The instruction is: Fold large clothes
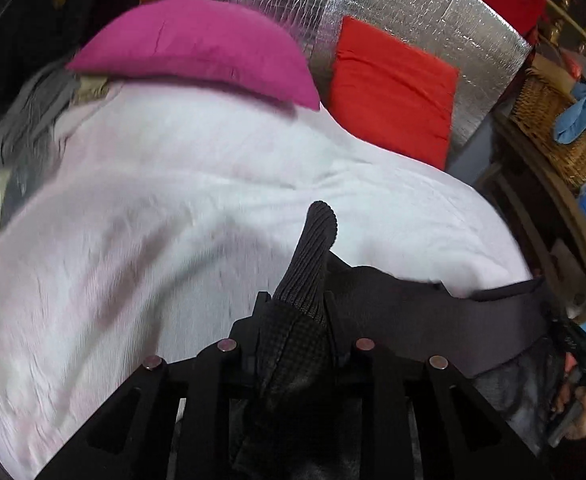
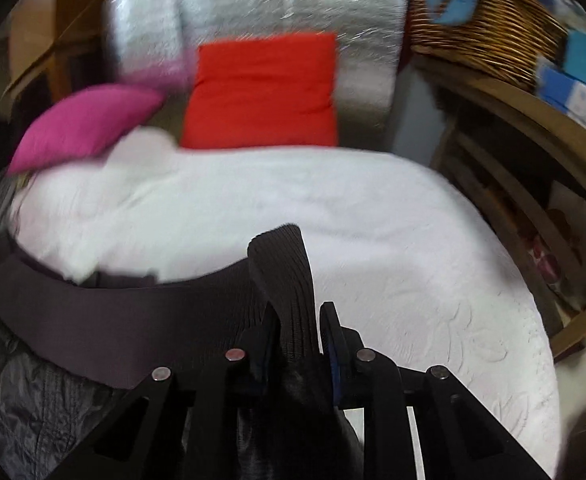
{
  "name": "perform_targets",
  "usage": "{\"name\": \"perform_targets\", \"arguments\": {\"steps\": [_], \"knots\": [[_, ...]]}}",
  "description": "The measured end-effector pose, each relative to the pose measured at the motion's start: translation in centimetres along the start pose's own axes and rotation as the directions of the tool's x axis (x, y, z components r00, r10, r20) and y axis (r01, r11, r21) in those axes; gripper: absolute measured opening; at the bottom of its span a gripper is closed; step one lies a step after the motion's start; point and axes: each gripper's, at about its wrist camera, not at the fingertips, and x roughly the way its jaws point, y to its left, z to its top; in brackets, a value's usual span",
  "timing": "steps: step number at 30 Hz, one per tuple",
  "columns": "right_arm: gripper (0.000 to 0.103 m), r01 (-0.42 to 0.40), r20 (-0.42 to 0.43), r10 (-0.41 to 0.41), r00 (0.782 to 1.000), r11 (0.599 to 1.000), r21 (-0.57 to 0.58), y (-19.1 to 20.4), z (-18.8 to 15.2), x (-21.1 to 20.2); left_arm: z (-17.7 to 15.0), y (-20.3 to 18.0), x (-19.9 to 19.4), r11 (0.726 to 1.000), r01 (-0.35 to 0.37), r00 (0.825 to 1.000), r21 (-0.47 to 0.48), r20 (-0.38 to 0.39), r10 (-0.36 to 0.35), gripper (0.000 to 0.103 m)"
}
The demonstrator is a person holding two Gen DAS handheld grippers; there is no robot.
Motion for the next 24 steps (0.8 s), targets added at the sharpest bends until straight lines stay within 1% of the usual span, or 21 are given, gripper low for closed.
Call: {"name": "perform_targets", "arguments": {"steps": [2, 3, 5, 6, 7, 8, 9, 10, 11, 12, 13, 14, 15, 16, 18, 19, 21, 23, 24], "knots": [[0.022, -0.003, -0.013, 0.004, 1.0, 0.997, 0.082, -1.2, 0.4, 2.1, 0.3, 0.0, 2.2, 0.999, -0.04, 0.999, 0.003, -0.016, 0.04, 0.025], [0.022, -0.001, -0.036, 0.005, 0.999, 0.994, 0.106, -1.5, 0.2, 3.6, -0.1, 0.4, 4.1, 0.997, -0.075, 0.995, 0.0, -0.058, 0.075, 0.025], [0.022, -0.021, -0.113, 0.036, 0.993, 0.99, 0.139, -1.8, -0.9, 7.1, -1.2, 1.7, 7.1, 0.991, -0.127, 0.982, -0.037, -0.143, 0.12, 0.027], [0.022, -0.029, -0.137, 0.051, 0.989, 0.987, 0.157, -2.0, -1.3, 8.0, -1.6, 2.3, 8.1, 0.99, -0.126, 0.98, -0.057, -0.162, 0.116, 0.031], [0.024, -0.057, -0.168, 0.091, 0.982, 0.979, 0.196, -2.5, -1.8, 9.0, -2.3, 3.2, 8.9, 0.989, -0.115, 0.98, -0.092, -0.176, 0.097, 0.034], [0.027, -0.087, -0.179, 0.13, 0.975, 0.968, 0.233, -3.0, -1.9, 9.3, -2.6, 3.5, 8.8, 0.988, -0.106, 0.982, -0.112, -0.17, 0.086, 0.04], [0.031, -0.133, -0.168, 0.19, 0.967, 0.944, 0.301, -3.8, -2.1, 9.1, -2.7, 3.7, 8.4, 0.987, -0.107, 0.983, -0.121, -0.163, 0.087, 0.052], [0.037, -0.172, -0.15, 0.236, 0.96, 0.921, 0.35, -4.6, -2.0, 8.6, -2.7, 3.8, 7.5, 0.983, -0.128, 0.983, -0.132, -0.151, 0.107, 0.06], [0.059, -0.198, -0.133, 0.266, 0.955, 0.901, 0.386, -5.1, -2.0, 8.0, -2.6, 3.8, 6.5, 0.98, -0.146, 0.983, -0.138, -0.135, 0.127, 0.068], [0.08, -0.208, -0.112, 0.277, 0.954, 0.886, 0.415, -5.8, -1.9, 7.0, -2.4, 3.8, 5.4, 0.978, -0.151, 0.984, -0.141, -0.112, 0.136, 0.073], [0.083, -0.212, -0.071, 0.269, 0.961, 0.874, 0.438, -6.4, -1.9, 5.5, -2.3, 3.7, 3.4, 0.979, -0.145, 0.988, -0.143, -0.072, 0.136, 0.075], [0.083, -0.225, -0.014, 0.258, 0.966, 0.867, 0.445, -7.0, -1.9, 3.4, -2.4, 3.6, 1.6, 0.98, -0.144, 0.989, -0.139, -0.037, 0.14, 0.077], [0.083, -0.234, 0.007, 0.257, 0.966, 0.868, 0.438, -7.1, -1.7, 2.3, -2.5, 3.5, 0.3, 0.979, -0.153, 0.988, -0.132, -0.009, 0.153, 0.078], [0.083, -0.236, 0.02, 0.252, 0.968, 0.875, 0.423, -7.3, -1.8, 0.6, -2.9, 2.9, -2.2, 0.976, -0.187, 0.98, -0.108, 0.04, 0.193, 0.08], [0.083, -0.236, 0.041, 0.239, 0.97, 0.889, 0.393, -7.3, -2.5, -2.6, -4.4, 1.5, -5.6, 0.97, -0.237, 0.966, -0.047, 0.096, 0.241, 0.087], [0.083, -0.244, 0.059, 0.24, 0.969, 0.896, 0.37, -7.1, -3.1, -4.4, -5.6, 0.8, -7.3, 0.968, -0.251, 0.962, -0.011, 0.111, 0.251, 0.087], [0.083, -0.231, 0.07, 0.22, 0.973, 0.92, 0.317, -6.3, -4.4, -7.9, -8.1, -0.4, -9.7, 0.964, -0.264, 0.958, 0.045, 0.131, 0.256, 0.088], [0.083, -0.223, 0.075, 0.211, 0.975, 0.937, 0.269, -4.9, -6.0, -10.5, -11.8, -2.0, -11.5, 0.96, -0.259, 0.96, 0.105, 0.141, 0.243, 0.088], [0.083, -0.219, 0.073, 0.207, 0.976, 0.944, 0.246, -4.2, -7.1, -11.8, -13.4, -2.4, -12.1, 0.956, -0.27, 0.958, 0.115, 0.134, 0.254, 0.088]]}}
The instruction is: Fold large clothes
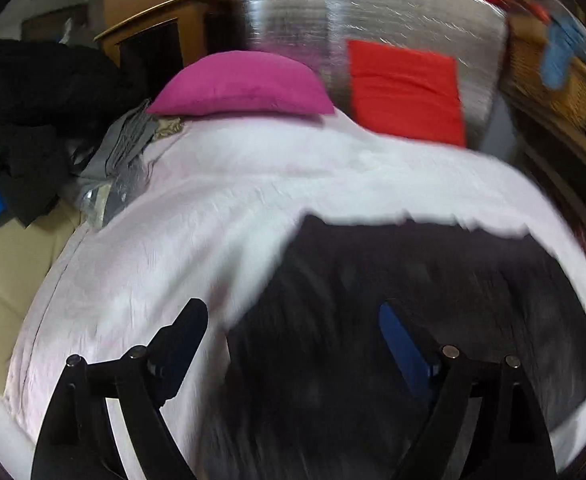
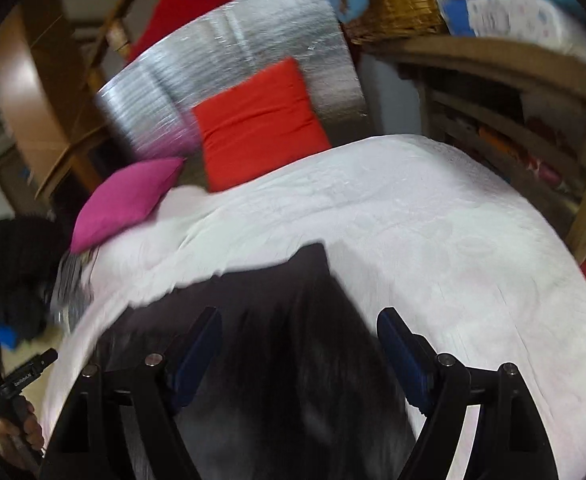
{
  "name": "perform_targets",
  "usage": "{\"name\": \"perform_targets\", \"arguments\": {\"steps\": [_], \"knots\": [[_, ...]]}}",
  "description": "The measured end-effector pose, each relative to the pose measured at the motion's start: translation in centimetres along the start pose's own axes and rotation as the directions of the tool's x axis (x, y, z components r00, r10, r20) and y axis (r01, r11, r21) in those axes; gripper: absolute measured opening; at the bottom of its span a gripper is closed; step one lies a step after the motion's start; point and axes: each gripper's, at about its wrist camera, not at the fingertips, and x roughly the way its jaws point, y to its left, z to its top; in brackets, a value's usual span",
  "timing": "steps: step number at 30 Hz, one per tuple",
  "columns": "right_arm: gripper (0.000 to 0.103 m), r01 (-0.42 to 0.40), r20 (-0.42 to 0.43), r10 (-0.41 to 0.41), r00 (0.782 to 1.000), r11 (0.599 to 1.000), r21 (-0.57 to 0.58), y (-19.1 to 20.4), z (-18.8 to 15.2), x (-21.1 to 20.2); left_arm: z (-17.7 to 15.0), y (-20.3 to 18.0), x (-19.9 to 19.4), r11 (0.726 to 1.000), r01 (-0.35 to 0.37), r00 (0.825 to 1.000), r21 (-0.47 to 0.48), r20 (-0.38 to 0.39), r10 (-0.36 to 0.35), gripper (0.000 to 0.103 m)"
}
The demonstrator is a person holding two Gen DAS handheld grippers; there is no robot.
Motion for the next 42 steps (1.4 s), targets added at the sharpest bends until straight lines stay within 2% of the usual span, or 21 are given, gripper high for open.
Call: {"name": "perform_targets", "arguments": {"steps": [4, 6, 9, 11, 12, 14, 17, 19, 20, 22, 25, 28, 30, 34, 38, 42], "knots": [[0.08, 0.032, -0.022, -0.035, 0.999, 0.994, -0.108, 2.9, -5.7, -3.2, -5.3, -2.3, -0.8, 0.999, -0.038, 0.998, 0.019, -0.044, 0.038, 0.088], [0.073, 0.042, -0.059, -0.053, 0.997, 0.985, -0.169, 4.7, -8.7, -3.2, -7.2, -2.9, 0.1, 0.997, -0.069, 0.994, 0.03, -0.087, 0.071, 0.088], [0.073, 0.08, -0.113, -0.106, 0.988, 0.973, -0.214, 5.9, -11.9, -1.1, -9.0, -2.8, 2.0, 0.994, -0.1, 0.986, 0.031, -0.133, 0.104, 0.091], [0.074, 0.122, -0.212, -0.175, 0.962, 0.963, -0.242, 5.6, -13.7, 1.8, -9.3, -2.9, 2.4, 0.992, -0.114, 0.983, 0.06, -0.14, 0.122, 0.092], [0.074, 0.128, -0.23, -0.188, 0.955, 0.959, -0.252, 5.6, -14.1, 2.4, -9.3, -2.8, 2.1, 0.991, -0.113, 0.983, 0.066, -0.141, 0.121, 0.092], [0.074, 0.133, -0.204, -0.193, 0.96, 0.952, -0.277, 6.1, -14.0, 1.5, -9.0, -2.5, 1.2, 0.992, -0.106, 0.982, 0.065, -0.148, 0.114, 0.092], [0.074, 0.089, -0.141, -0.116, 0.983, 0.979, -0.186, 5.9, -12.5, -1.4, -8.6, -2.1, -1.2, 0.992, -0.113, 0.989, 0.054, -0.091, 0.118, 0.092], [0.074, 0.134, -0.054, -0.143, 0.988, 0.98, -0.147, 5.3, -11.9, -3.2, -8.7, -2.1, -3.1, 0.99, -0.135, 0.99, 0.047, -0.026, 0.136, 0.092], [0.074, 0.176, -0.013, -0.179, 0.984, 0.976, -0.127, 4.9, -11.7, -3.8, -8.6, -2.1, -4.0, 0.989, -0.142, 0.99, 0.041, 0.005, 0.142, 0.092], [0.074, 0.234, -0.036, -0.239, 0.97, 0.965, -0.118, 4.1, -11.9, -3.1, -8.7, -2.2, -5.5, 0.989, -0.147, 0.988, 0.032, 0.044, 0.146, 0.092], [0.075, 0.255, -0.232, -0.276, 0.933, 0.96, -0.117, 2.1, -12.8, 1.9, -8.6, -2.3, -7.9, 0.987, -0.155, 0.984, 0.027, 0.098, 0.152, 0.092], [0.076, 0.242, -0.198, -0.262, 0.945, 0.963, -0.119, 2.7, -12.3, 0.9, -8.4, -2.6, -10.7, 0.986, -0.166, 0.973, 0.033, 0.167, 0.159, 0.092], [0.076, 0.199, -0.166, -0.214, 0.963, 0.975, -0.101, 3.1, -11.6, -0.5, -8.4, -2.9, -12.1, 0.984, -0.175, 0.967, 0.033, 0.193, 0.165, 0.092], [0.076, 0.155, -0.096, -0.163, 0.982, 0.985, -0.079, 4.4, -11.2, -4.2, -8.3, -3.1, -14.8, 0.987, -0.159, 0.96, 0.035, 0.24, 0.146, 0.092], [0.076, 0.121, -0.052, -0.127, 0.991, 0.987, -0.105, 5.5, -10.6, -6.5, -8.1, -3.1, -16.7, 0.99, -0.143, 0.953, 0.02, 0.274, 0.132, 0.092], [0.076, 0.068, -0.07, -0.078, 0.995, 0.989, -0.13, 7.3, -11.1, -6.3, -8.0, -3.4, -16.1, 0.992, -0.128, 0.958, 0.018, 0.261, 0.119, 0.092]]}}
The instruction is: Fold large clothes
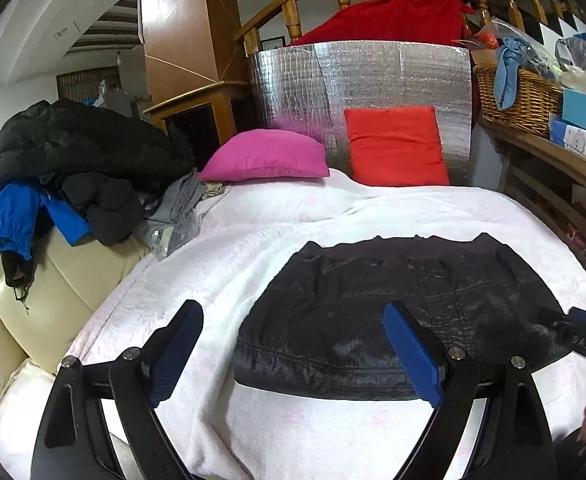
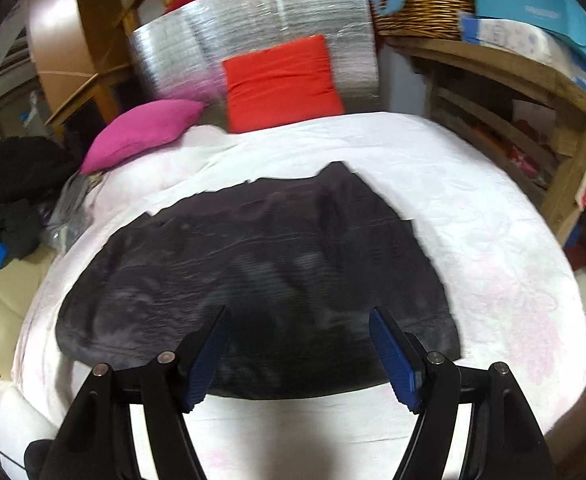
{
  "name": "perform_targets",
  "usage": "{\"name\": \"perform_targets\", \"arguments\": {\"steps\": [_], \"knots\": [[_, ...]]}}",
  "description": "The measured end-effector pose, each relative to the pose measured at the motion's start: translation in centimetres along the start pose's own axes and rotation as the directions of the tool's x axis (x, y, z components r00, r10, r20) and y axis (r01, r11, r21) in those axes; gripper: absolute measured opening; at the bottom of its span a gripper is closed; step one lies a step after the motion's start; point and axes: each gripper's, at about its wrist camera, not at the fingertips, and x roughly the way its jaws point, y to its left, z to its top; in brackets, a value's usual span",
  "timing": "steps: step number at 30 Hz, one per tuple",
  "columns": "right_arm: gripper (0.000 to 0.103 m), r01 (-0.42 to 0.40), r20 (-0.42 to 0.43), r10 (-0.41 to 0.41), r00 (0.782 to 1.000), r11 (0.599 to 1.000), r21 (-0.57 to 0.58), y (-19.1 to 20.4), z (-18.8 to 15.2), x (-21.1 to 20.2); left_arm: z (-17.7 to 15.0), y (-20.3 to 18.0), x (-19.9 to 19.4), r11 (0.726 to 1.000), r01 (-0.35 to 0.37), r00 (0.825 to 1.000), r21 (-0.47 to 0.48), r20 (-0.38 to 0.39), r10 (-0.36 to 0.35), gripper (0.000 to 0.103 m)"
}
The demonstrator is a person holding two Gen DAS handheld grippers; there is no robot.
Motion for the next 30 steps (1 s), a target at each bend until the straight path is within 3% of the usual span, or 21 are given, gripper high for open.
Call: {"name": "perform_targets", "arguments": {"steps": [4, 11, 14, 17, 21, 23, 27, 30], "knots": [[0.074, -0.004, 0.001, 0.005, 1.0, 0.998, -0.062, 2.2, -0.3, 1.4, -0.5, -0.6, 2.4, 1.0, -0.005, 0.999, 0.007, -0.04, 0.005, 0.092], [0.074, -0.034, -0.016, 0.033, 0.999, 0.997, -0.066, 4.2, 0.2, 5.4, -2.3, -2.0, 9.3, 1.0, -0.012, 0.988, 0.024, -0.156, 0.016, 0.092], [0.074, -0.036, -0.071, 0.03, 0.997, 0.996, -0.081, 4.8, -0.2, 8.4, -3.9, -2.7, 13.0, 0.999, -0.019, 0.972, 0.039, -0.233, 0.028, 0.092], [0.074, -0.029, -0.161, 0.013, 0.987, 0.995, -0.098, 4.7, -1.1, 11.6, -6.0, -2.2, 17.3, 0.999, -0.025, 0.939, 0.038, -0.341, 0.036, 0.094], [0.074, -0.074, -0.152, 0.061, 0.986, 0.994, -0.079, 4.0, -0.5, 11.2, -5.4, -1.5, 17.6, 1.0, 0.012, 0.945, 0.004, -0.328, -0.01, 0.095], [0.074, -0.097, -0.101, 0.096, 0.99, 0.995, -0.011, 2.3, 0.2, 9.9, -5.0, -0.8, 17.1, 1.0, 0.009, 0.953, -0.013, -0.304, -0.012, 0.095], [0.074, 0.015, 0.002, -0.015, 1.0, 0.998, 0.069, -1.4, 1.1, 7.8, -4.6, 1.9, 17.2, 0.995, -0.068, 0.956, -0.075, -0.291, 0.044, 0.095], [0.074, 0.139, -0.029, -0.136, 0.99, 0.985, 0.103, -3.7, 1.1, 8.6, -5.5, 3.2, 18.9, 0.984, -0.157, 0.929, -0.085, -0.352, 0.118, 0.096]]}}
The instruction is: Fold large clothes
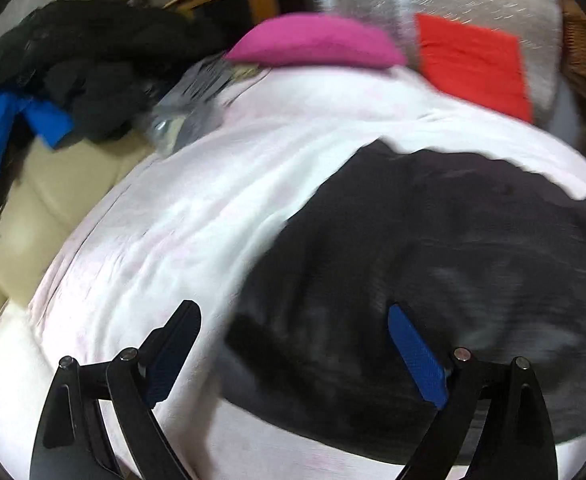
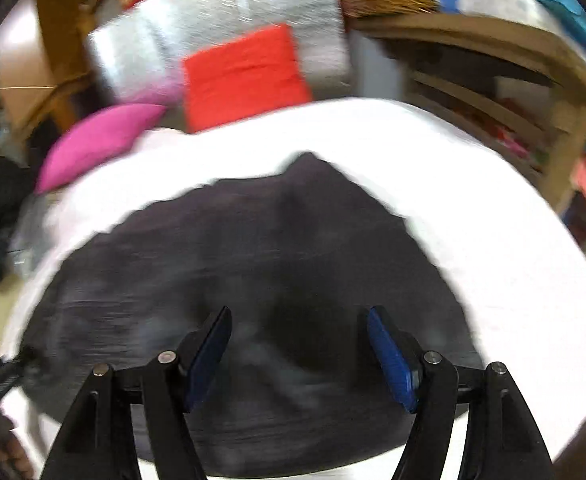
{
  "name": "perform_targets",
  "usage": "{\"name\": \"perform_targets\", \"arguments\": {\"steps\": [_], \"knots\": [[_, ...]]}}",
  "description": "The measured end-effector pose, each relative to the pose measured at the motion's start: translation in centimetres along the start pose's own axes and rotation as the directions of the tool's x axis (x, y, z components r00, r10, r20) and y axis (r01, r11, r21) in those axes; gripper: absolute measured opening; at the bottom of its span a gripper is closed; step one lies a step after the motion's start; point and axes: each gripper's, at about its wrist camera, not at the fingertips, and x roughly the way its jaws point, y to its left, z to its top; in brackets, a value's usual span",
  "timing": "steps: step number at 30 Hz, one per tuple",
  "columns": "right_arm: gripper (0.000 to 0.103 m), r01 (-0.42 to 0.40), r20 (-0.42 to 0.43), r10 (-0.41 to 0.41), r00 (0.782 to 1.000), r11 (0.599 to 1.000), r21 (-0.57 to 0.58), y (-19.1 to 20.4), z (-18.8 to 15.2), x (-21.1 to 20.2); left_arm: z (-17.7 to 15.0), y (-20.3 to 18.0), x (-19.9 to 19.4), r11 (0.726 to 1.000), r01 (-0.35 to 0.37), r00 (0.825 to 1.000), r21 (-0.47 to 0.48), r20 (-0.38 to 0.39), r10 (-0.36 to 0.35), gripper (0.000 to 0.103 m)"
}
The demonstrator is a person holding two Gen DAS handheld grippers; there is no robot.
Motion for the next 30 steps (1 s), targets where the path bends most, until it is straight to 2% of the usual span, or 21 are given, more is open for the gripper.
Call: {"name": "perform_targets", "arguments": {"steps": [1, 2, 3, 6, 9, 12, 13, 15, 16, 20, 23, 26, 30], "knots": [[0.074, 0.046, -0.041, -0.045, 0.998, 0.999, 0.001, -0.6, -0.2, 1.1, -0.2, -0.1, 0.9, 1.0, 0.007, 0.999, 0.004, -0.031, -0.007, 0.096], [0.074, 0.064, -0.097, -0.065, 0.993, 0.998, -0.009, -1.0, -0.4, 2.5, -0.5, -0.3, 1.3, 1.0, 0.011, 0.999, 0.007, -0.047, -0.011, 0.096], [0.074, 0.056, -0.114, -0.057, 0.992, 0.998, -0.016, -1.1, -0.5, 2.9, -0.6, -0.4, 1.4, 1.0, 0.01, 0.999, 0.007, -0.049, -0.01, 0.096], [0.074, 0.036, -0.072, -0.037, 0.997, 0.999, -0.018, -1.5, -0.1, 1.8, -0.5, -0.8, 0.5, 1.0, 0.004, 1.0, 0.029, -0.012, -0.004, 0.096], [0.074, 0.035, 0.001, -0.035, 0.999, 0.998, 0.05, -2.8, -0.1, 0.2, -0.6, 0.2, -0.6, 1.0, 0.019, 1.0, -0.012, 0.021, -0.019, 0.096], [0.074, 0.108, 0.07, -0.115, 0.991, 0.989, 0.099, -4.6, 0.1, -0.8, -0.3, 1.8, -0.9, 0.998, -0.016, 0.999, -0.053, 0.029, 0.018, 0.096], [0.074, 0.119, 0.049, -0.124, 0.991, 0.988, 0.101, -5.0, 0.2, -0.3, -0.4, 2.5, -0.4, 0.997, -0.015, 1.0, -0.07, 0.007, 0.016, 0.096], [0.074, 0.075, -0.091, -0.064, 0.994, 0.991, 0.115, -6.6, 0.0, 2.0, -0.3, 2.9, 1.0, 0.997, 0.033, 0.998, -0.076, -0.054, -0.037, 0.096], [0.074, 0.056, -0.133, -0.037, 0.99, 0.989, 0.14, -7.0, -0.3, 2.9, -0.4, 3.0, 1.6, 0.995, 0.061, 0.994, -0.083, -0.087, -0.068, 0.096], [0.074, 0.049, -0.074, -0.036, 0.997, 0.982, 0.183, -7.3, 0.3, 1.4, -0.5, 3.4, 1.2, 0.991, 0.101, 0.991, -0.083, -0.084, -0.108, 0.096], [0.074, 0.046, -0.006, -0.046, 0.999, 0.977, 0.207, -7.3, 0.1, -1.1, -0.6, 4.6, -0.4, 0.987, 0.108, 0.994, -0.12, -0.017, -0.11, 0.096], [0.074, 0.044, 0.059, -0.055, 0.997, 0.984, 0.174, -6.4, 0.2, -4.3, -0.9, 5.1, -2.5, 0.99, 0.091, 0.994, -0.11, 0.072, -0.084, 0.096], [0.074, 0.026, 0.101, -0.038, 0.994, 0.993, 0.117, -4.1, 0.1, -8.4, -1.1, 5.8, -4.6, 0.99, 0.099, 0.991, -0.101, 0.099, -0.089, 0.096]]}}
